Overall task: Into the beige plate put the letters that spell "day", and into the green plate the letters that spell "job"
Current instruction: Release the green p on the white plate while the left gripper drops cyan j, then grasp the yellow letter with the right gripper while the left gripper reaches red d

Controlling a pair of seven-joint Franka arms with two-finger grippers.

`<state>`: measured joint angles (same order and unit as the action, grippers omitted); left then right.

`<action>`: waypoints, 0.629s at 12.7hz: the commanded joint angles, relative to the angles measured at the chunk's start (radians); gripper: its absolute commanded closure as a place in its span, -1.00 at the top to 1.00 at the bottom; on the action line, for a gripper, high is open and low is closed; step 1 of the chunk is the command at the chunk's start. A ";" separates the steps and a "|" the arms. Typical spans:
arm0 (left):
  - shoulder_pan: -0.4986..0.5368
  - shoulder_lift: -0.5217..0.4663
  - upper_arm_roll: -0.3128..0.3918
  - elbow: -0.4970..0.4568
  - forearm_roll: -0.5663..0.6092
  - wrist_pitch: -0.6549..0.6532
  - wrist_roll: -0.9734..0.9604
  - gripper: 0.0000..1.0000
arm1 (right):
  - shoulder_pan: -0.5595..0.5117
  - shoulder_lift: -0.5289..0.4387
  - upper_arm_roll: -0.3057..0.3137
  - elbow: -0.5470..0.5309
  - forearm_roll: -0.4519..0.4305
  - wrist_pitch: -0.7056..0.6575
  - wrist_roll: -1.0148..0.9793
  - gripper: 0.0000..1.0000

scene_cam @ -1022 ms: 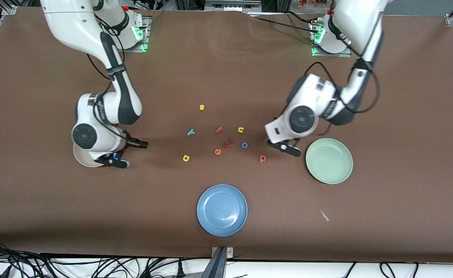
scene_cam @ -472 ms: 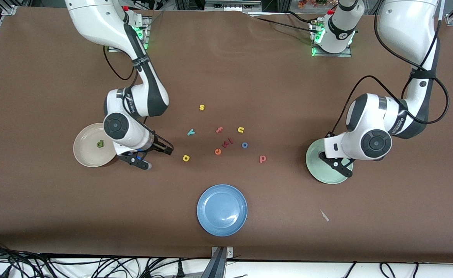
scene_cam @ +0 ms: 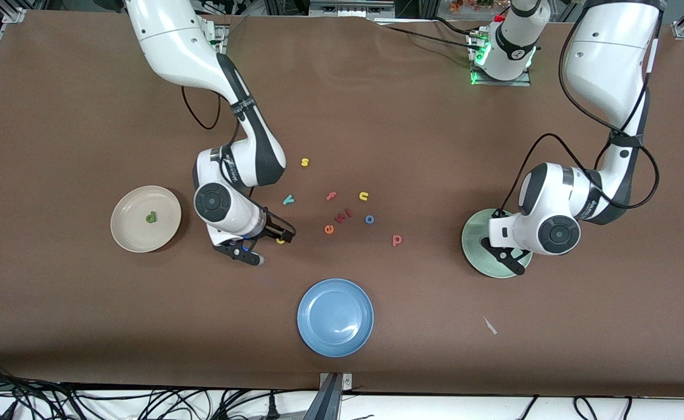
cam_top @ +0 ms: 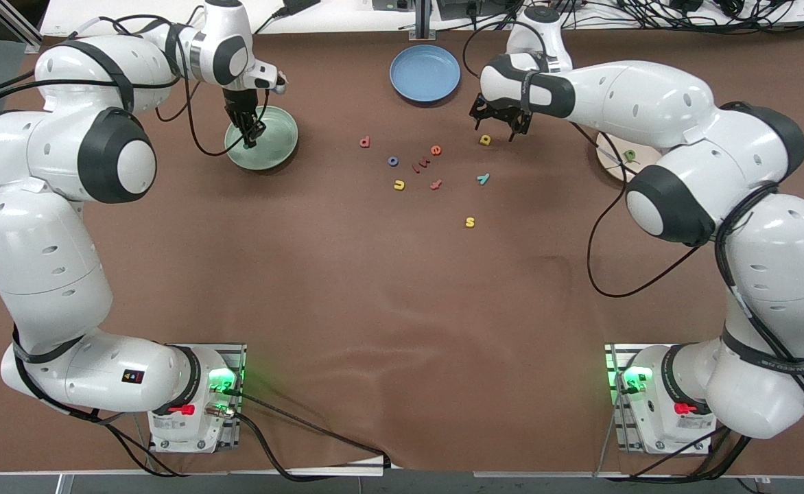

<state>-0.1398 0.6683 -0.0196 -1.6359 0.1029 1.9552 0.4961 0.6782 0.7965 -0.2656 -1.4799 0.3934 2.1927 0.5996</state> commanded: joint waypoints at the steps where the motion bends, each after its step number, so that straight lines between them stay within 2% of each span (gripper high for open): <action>1: 0.002 0.011 -0.013 -0.024 0.029 0.037 0.001 -1.00 | -0.002 0.069 0.006 0.098 0.019 -0.010 0.009 0.99; 3: 0.009 0.014 -0.013 -0.028 0.029 0.042 0.001 -1.00 | -0.003 0.085 0.012 0.113 0.018 -0.008 0.002 0.99; 4: 0.011 0.017 -0.013 -0.033 0.029 0.042 -0.001 -0.93 | -0.003 0.093 0.012 0.119 0.018 -0.008 0.002 0.99; 5: 0.009 0.019 -0.013 -0.035 0.028 0.050 -0.002 -0.56 | -0.002 0.098 0.012 0.119 0.016 -0.008 0.002 0.96; 7: 0.011 0.017 -0.014 -0.044 0.028 0.063 -0.002 0.60 | -0.002 0.105 0.014 0.119 0.016 -0.008 -0.007 0.79; 8: 0.012 0.014 -0.014 -0.044 0.028 0.062 -0.002 0.99 | -0.003 0.107 0.014 0.118 0.016 -0.010 -0.020 0.74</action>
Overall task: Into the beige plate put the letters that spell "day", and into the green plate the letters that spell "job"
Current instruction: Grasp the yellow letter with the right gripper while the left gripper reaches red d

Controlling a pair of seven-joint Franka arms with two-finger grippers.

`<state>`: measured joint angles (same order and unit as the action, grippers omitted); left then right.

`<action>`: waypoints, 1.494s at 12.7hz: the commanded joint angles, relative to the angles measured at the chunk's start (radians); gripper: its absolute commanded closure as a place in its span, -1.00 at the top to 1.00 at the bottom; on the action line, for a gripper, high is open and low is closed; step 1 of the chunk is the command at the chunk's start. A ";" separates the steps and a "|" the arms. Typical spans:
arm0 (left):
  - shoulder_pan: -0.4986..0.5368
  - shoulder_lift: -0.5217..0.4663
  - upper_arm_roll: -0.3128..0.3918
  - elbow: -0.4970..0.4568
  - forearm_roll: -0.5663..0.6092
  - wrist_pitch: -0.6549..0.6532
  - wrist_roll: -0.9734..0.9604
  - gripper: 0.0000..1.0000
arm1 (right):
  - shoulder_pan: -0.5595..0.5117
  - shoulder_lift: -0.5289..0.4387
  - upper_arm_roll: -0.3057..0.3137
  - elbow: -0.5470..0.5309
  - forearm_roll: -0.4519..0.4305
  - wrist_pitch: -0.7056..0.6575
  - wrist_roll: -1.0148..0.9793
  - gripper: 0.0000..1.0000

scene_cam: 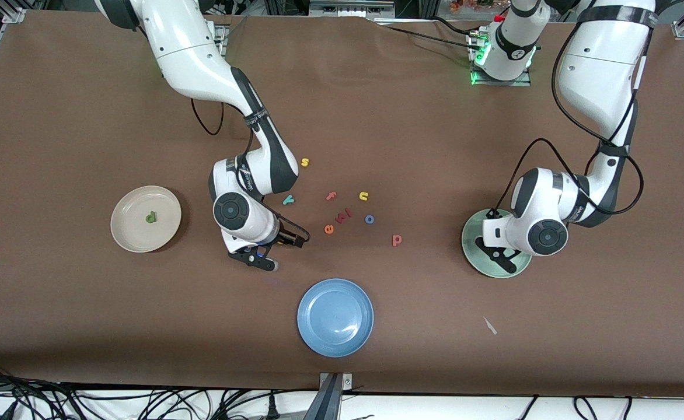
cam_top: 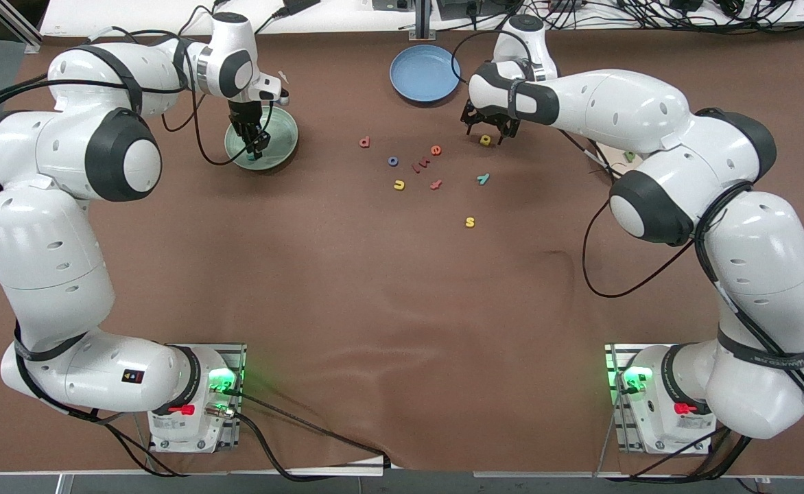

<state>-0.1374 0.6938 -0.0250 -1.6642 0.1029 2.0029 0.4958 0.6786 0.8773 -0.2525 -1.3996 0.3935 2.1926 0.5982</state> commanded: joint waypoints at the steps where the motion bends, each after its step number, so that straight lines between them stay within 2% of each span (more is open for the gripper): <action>1: 0.007 -0.020 -0.010 -0.016 0.027 0.010 -0.002 1.00 | -0.004 0.031 0.002 0.037 0.018 -0.010 -0.034 0.69; 2: -0.001 -0.032 -0.010 -0.014 0.027 0.002 -0.003 1.00 | -0.004 0.032 0.001 0.036 0.018 -0.010 -0.038 0.66; 8: -0.005 -0.094 -0.058 0.018 0.009 -0.053 -0.054 1.00 | -0.011 0.032 0.001 0.037 0.019 -0.016 -0.078 0.11; 9: -0.005 -0.095 -0.081 0.030 0.009 -0.055 -0.106 1.00 | -0.014 0.032 0.002 0.037 0.018 -0.019 -0.081 0.08; 14: -0.021 -0.077 -0.191 0.098 -0.029 -0.056 -0.513 1.00 | -0.014 0.034 0.002 0.036 0.024 -0.013 -0.077 -0.36; 19: -0.141 0.007 -0.193 0.219 -0.037 -0.035 -0.866 1.00 | -0.014 0.029 0.001 0.037 0.024 -0.034 -0.074 -0.60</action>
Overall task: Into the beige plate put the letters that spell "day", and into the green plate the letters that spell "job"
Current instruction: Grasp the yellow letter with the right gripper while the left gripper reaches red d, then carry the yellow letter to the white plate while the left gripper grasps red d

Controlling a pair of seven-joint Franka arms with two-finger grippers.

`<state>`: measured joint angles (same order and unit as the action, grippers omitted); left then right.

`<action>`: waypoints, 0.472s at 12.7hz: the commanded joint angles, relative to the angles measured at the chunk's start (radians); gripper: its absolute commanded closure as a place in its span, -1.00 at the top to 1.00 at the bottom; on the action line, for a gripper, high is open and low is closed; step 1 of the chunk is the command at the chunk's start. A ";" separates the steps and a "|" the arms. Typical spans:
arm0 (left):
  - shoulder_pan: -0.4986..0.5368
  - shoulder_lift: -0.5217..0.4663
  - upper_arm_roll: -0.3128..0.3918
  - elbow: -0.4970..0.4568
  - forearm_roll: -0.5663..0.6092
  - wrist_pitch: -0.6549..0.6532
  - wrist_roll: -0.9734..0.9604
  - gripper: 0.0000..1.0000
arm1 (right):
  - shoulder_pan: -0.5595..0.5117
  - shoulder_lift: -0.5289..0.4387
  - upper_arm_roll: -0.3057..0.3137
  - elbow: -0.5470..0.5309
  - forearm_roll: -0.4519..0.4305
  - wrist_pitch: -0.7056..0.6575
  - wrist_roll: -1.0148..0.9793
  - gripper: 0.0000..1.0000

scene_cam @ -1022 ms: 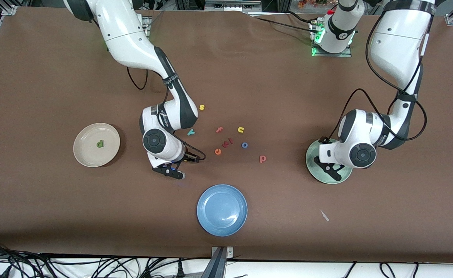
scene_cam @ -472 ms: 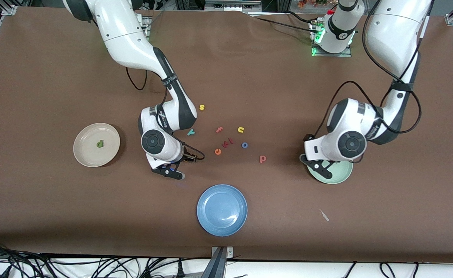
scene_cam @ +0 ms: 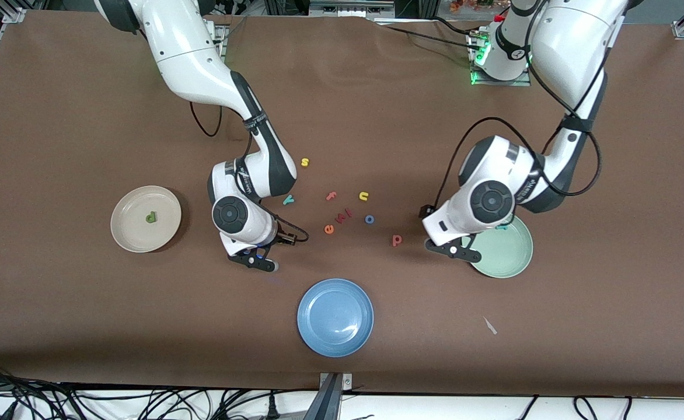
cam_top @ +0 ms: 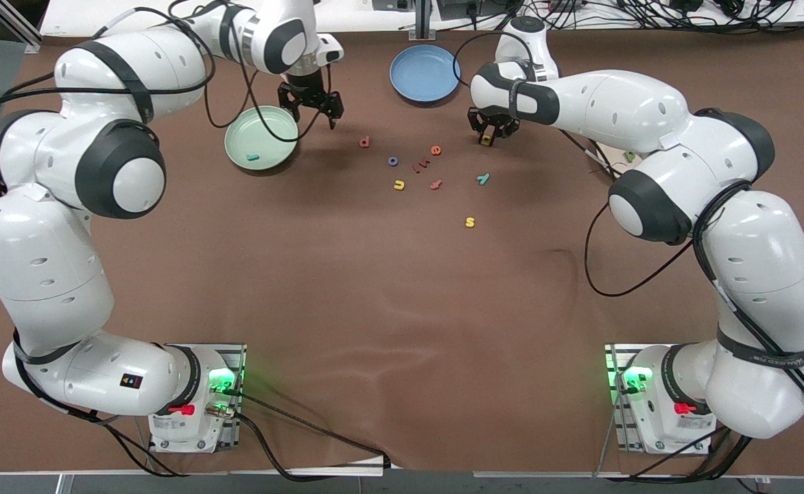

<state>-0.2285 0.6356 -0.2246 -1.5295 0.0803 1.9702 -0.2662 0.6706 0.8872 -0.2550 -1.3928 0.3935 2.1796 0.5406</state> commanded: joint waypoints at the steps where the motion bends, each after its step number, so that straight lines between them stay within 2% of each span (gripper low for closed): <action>1: -0.066 0.091 0.010 0.112 -0.014 0.031 -0.160 1.00 | -0.008 0.015 0.002 0.031 0.024 -0.024 -0.018 -0.62; 3: -0.058 0.118 0.010 0.117 -0.016 0.125 -0.177 1.00 | -0.019 -0.008 -0.023 0.044 0.016 -0.119 -0.028 -0.72; 6: -0.080 0.139 0.011 0.118 -0.007 0.154 -0.188 1.00 | -0.026 -0.076 -0.116 0.014 0.010 -0.275 -0.177 -0.75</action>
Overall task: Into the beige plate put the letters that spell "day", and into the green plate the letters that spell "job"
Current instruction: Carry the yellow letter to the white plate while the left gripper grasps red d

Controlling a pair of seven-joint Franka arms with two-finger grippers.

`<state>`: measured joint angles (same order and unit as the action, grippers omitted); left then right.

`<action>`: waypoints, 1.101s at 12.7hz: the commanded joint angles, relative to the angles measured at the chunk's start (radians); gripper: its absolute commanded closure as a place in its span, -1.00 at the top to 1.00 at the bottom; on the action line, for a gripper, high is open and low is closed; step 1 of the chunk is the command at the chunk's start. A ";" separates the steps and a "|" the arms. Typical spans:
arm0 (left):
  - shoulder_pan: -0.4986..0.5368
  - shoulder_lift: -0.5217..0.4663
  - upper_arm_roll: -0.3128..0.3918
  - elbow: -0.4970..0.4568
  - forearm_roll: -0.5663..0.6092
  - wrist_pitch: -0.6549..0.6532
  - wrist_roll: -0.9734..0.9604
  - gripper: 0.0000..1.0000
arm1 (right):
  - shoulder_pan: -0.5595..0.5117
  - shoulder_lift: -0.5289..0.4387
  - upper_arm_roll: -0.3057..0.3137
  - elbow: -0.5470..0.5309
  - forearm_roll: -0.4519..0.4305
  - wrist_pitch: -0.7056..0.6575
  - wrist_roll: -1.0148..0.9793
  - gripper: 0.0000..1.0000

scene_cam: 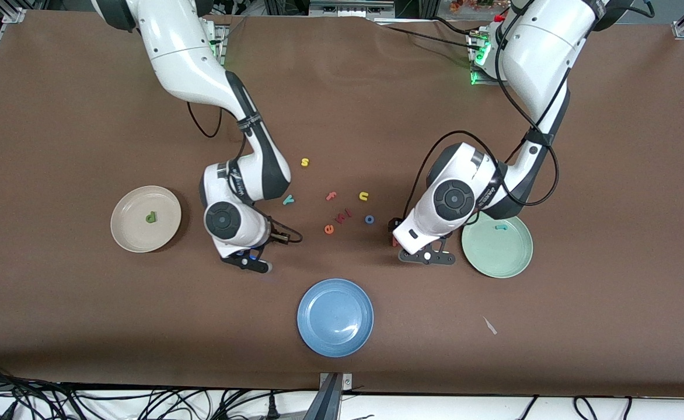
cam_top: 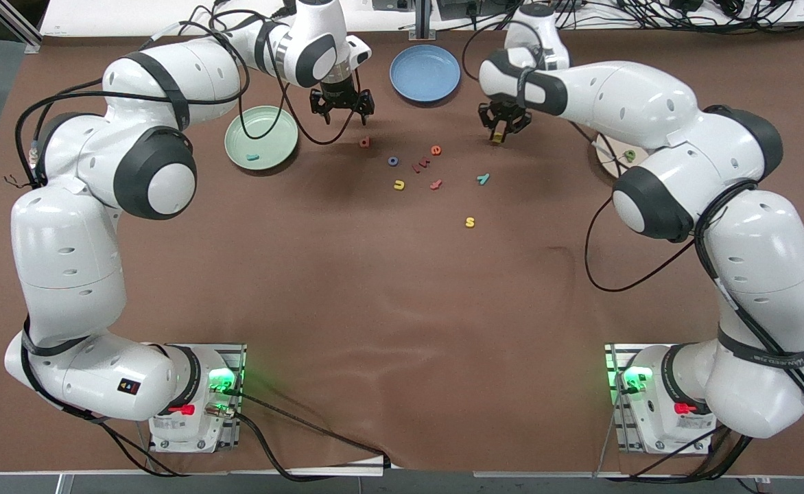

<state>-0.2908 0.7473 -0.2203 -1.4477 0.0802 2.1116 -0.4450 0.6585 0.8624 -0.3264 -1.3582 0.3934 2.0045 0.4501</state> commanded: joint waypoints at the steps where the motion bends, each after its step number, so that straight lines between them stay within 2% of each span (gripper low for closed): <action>1: -0.018 0.040 0.009 0.033 -0.002 0.057 -0.009 1.00 | -0.013 -0.071 -0.078 -0.038 0.002 -0.134 -0.117 -0.76; 3: -0.036 0.075 0.009 0.033 -0.002 0.117 -0.014 0.80 | -0.013 -0.130 -0.111 -0.131 -0.002 -0.130 -0.189 -0.77; 4: -0.039 0.083 0.009 0.033 0.000 0.132 -0.023 0.73 | -0.010 -0.159 -0.124 -0.181 -0.030 -0.109 -0.200 -0.77; 6: -0.048 0.102 0.010 0.033 0.001 0.143 -0.023 0.44 | -0.010 -0.264 -0.131 -0.325 -0.102 -0.023 -0.221 -0.77; 9: -0.059 0.115 0.012 0.021 0.010 0.189 -0.023 0.33 | -0.010 -0.362 -0.195 -0.536 -0.117 0.118 -0.387 -0.77; 10: -0.061 0.116 0.012 0.018 0.051 0.191 -0.024 0.25 | -0.010 -0.376 -0.221 -0.585 -0.116 0.160 -0.459 -0.77; 11: -0.059 0.115 0.012 0.017 0.087 0.189 -0.034 0.18 | -0.010 -0.390 -0.246 -0.619 -0.116 0.177 -0.509 -0.77; 14: -0.059 0.115 0.012 0.006 0.093 0.189 -0.047 0.16 | -0.017 -0.393 -0.315 -0.653 -0.104 0.181 -0.652 -0.72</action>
<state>-0.3405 0.8594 -0.2171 -1.4439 0.1397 2.2966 -0.4646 0.6340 0.5148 -0.6113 -1.9546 0.2918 2.1632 -0.1219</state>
